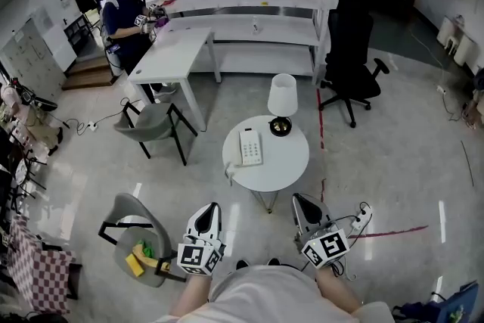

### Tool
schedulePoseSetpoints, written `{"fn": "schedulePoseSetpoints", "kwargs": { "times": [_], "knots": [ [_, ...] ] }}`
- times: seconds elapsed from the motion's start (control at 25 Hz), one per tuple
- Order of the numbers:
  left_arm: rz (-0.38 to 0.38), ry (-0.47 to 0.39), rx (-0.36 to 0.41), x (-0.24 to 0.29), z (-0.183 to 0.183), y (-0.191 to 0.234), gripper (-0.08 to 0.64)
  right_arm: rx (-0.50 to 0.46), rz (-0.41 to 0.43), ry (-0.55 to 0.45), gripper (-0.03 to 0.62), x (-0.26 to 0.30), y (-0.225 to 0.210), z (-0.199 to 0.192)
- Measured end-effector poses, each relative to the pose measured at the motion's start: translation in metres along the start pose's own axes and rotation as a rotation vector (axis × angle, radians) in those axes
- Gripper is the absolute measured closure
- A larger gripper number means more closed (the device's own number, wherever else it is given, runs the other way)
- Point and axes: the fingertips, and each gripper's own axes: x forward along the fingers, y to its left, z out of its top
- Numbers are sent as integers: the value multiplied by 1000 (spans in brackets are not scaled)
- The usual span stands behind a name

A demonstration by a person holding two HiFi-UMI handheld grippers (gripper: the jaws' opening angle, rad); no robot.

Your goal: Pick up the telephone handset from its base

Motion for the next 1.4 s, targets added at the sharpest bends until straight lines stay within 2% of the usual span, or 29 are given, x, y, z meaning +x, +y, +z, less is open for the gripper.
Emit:
{"fn": "schedulePoseSetpoints", "kwargs": {
  "times": [0.68, 1.0, 1.4],
  "knots": [
    [45, -10, -4, 8, -7, -22, 537, 14, 31, 2, 584, -13, -26, -3],
    [40, -9, -8, 32, -7, -8, 537, 9, 28, 6, 584, 10, -38, -4],
    [8, -4, -9, 91, -10, 28, 537, 10, 2, 23, 584, 65, -67, -17]
  ]
}}
